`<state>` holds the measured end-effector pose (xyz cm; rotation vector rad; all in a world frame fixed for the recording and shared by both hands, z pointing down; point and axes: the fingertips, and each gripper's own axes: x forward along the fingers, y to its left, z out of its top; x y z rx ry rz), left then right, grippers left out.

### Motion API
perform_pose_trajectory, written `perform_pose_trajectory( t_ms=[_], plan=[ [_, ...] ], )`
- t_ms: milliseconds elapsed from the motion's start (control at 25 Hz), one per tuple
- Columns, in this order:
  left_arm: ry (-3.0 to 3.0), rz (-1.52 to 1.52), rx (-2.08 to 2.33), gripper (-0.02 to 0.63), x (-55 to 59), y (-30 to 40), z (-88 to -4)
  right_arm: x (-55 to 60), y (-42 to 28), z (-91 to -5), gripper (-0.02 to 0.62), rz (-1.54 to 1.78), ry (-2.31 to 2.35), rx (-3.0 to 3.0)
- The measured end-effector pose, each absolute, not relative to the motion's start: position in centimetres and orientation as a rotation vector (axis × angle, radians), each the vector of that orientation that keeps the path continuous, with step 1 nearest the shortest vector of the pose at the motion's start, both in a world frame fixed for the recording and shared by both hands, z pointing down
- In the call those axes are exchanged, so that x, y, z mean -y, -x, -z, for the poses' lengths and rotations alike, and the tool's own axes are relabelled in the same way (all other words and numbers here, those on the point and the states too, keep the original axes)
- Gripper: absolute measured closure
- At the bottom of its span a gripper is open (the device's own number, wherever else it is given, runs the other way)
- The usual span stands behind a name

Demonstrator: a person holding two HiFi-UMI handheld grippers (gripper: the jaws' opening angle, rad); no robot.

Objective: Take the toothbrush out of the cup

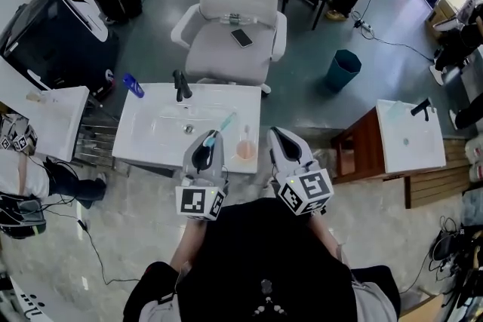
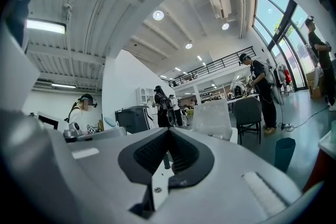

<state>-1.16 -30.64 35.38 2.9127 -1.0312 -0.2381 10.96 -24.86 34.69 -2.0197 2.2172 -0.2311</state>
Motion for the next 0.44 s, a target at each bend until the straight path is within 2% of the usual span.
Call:
perform_pose_trajectory(
  t_ms=[440],
  plan=[
    [-2.906, 0.240, 1.038, 0.580, 30.90, 1.75, -35.52, 25.65, -10.07, -34.85, 0.595, 0.236, 2.001, -2.242]
  ],
)
